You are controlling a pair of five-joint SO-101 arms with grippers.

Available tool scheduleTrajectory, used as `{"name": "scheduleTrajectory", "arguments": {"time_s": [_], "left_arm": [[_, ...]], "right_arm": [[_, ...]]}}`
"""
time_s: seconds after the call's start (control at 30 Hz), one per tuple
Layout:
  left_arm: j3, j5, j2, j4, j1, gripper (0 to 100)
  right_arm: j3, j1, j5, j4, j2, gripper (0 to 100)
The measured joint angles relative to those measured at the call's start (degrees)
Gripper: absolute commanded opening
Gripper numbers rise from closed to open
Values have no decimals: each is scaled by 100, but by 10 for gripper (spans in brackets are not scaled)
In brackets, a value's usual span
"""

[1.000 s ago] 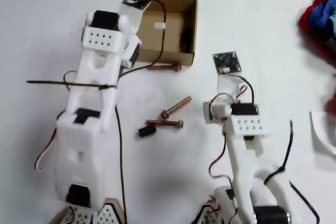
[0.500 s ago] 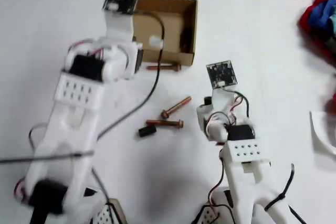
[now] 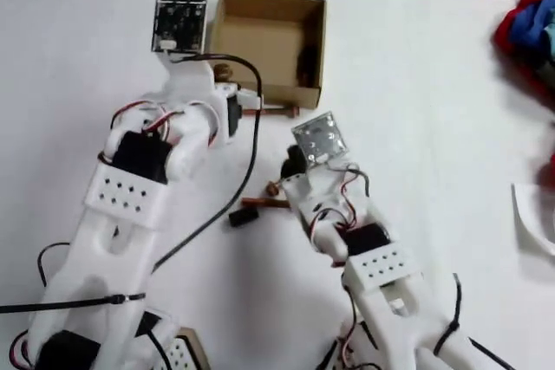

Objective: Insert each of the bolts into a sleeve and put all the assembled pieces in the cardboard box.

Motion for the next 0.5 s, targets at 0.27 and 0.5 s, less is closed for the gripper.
{"name": "scheduleTrajectory", "arguments": {"time_s": [0.27,0.5], "left_arm": [[0,141,0,-123,114,25],[0,141,0,-651,668,25]], "right_arm": [[114,-35,-26,-44,-1160,22],[299,-105,-404,-53,-1424,22]]}}
